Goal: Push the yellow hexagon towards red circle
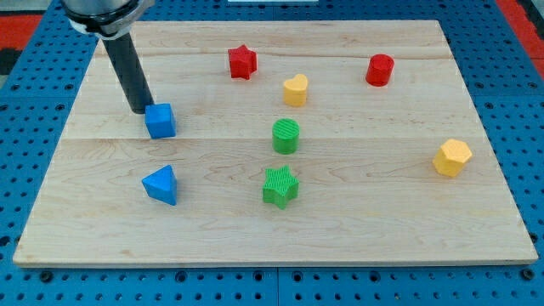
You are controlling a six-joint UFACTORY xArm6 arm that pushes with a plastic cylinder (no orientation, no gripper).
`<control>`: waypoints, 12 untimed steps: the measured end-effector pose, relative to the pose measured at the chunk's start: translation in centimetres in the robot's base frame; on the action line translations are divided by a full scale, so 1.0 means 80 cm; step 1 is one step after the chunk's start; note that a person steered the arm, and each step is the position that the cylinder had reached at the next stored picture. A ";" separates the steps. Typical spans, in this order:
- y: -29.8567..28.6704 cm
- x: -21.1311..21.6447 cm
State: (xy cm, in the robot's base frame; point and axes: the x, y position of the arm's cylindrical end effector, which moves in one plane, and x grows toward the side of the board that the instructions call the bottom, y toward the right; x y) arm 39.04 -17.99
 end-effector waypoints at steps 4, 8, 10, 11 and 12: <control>-0.062 0.096; 0.086 0.284; 0.314 0.285; 0.409 0.282; 0.480 0.259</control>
State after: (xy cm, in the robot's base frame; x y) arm 59.72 20.44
